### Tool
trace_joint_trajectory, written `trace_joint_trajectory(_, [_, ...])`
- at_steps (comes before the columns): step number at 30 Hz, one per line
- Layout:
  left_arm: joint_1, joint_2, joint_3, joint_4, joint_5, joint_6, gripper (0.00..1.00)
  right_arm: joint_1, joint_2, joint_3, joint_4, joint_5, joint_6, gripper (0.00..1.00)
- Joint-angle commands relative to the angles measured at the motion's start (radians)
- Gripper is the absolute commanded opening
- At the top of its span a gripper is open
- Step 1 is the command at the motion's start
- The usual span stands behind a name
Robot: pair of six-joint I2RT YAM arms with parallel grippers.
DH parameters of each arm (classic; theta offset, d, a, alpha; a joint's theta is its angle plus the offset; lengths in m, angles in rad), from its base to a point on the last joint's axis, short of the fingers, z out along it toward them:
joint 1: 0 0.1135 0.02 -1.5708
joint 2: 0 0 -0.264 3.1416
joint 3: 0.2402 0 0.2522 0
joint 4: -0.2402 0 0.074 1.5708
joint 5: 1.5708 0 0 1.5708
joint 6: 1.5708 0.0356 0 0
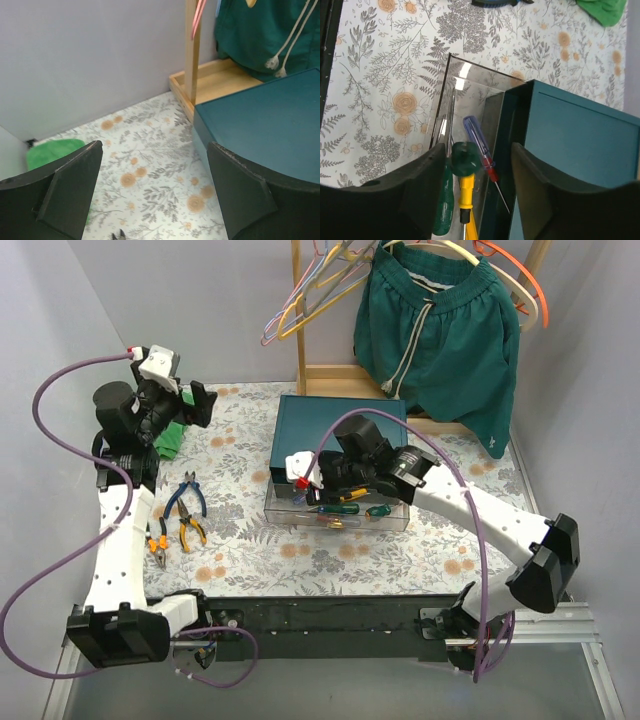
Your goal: Sort the tools into containers
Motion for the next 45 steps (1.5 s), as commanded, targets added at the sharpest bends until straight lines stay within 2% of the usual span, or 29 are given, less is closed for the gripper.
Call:
trace_joint_trajectory(1, [0.002, 0.039, 0.022, -0.026, 0.105, -0.136, 0.84, -0.048, 0.011, 0.126, -0.024, -0.018, 0.056, 0.66])
trace_joint_trajectory(4, [-0.013, 0.082, 0.010, 0.014, 0.196, -0.192, 0.82, -0.079, -0.026, 0.110, -0.030, -0.012, 0.052, 0.67])
trace_joint_trajectory(7, [-0.061, 0.148, 0.030, 0.058, 0.226, -0.186, 0.80, -0.085, -0.087, 0.053, -0.094, -0.023, 0.000, 0.65])
trace_joint_trajectory(9, [-0.078, 0.206, 0.047, 0.074, 0.253, -0.174, 0.73, -0.084, -0.129, 0.027, -0.162, -0.078, -0.049, 0.45])
trace_joint_trajectory(10, [-0.114, 0.228, 0.054, 0.083, 0.272, -0.175, 0.59, -0.081, -0.136, 0.014, -0.229, -0.089, -0.059, 0.35])
trace_joint_trajectory(11, [-0.125, 0.244, 0.060, 0.092, 0.312, -0.178, 0.51, -0.076, -0.139, 0.002, -0.260, -0.098, -0.057, 0.09])
trace_joint_trajectory(12, [-0.156, 0.260, 0.062, 0.112, 0.320, -0.181, 0.44, -0.067, -0.138, -0.002, -0.298, -0.097, -0.053, 0.02])
trace_joint_trajectory(13, [-0.174, 0.287, 0.059, 0.124, 0.325, -0.184, 0.30, -0.062, -0.127, -0.006, -0.355, -0.095, -0.044, 0.01])
trace_joint_trajectory(16, [-0.251, 0.343, 0.045, 0.157, 0.329, -0.206, 0.00, -0.032, -0.118, -0.025, -0.429, -0.074, -0.037, 0.01])
trace_joint_trajectory(20, [-0.323, 0.384, 0.041, 0.160, 0.326, -0.242, 0.00, 0.016, -0.142, -0.079, -0.434, -0.005, -0.034, 0.01])
trace_joint_trajectory(27, [-0.371, 0.425, 0.002, 0.128, 0.285, -0.249, 0.00, 0.048, -0.144, -0.148, -0.466, 0.098, -0.094, 0.01])
trace_joint_trajectory(33, [-0.385, 0.470, -0.010, 0.094, 0.247, -0.236, 0.00, 0.077, -0.164, -0.291, -0.286, 0.322, -0.108, 0.01])
trace_joint_trajectory(37, [-0.431, 0.472, -0.045, 0.060, 0.146, -0.117, 0.00, 0.077, -0.169, -0.338, -0.153, 0.498, -0.163, 0.01])
trace_joint_trajectory(39, [-0.434, 0.476, -0.054, 0.052, 0.075, -0.106, 0.00, 0.074, -0.161, -0.332, -0.116, 0.531, -0.166, 0.01])
trace_joint_trajectory(45, [-0.435, 0.530, -0.039, -0.027, 0.047, -0.071, 0.00, 0.071, -0.169, -0.364, 0.026, 0.670, -0.203, 0.01])
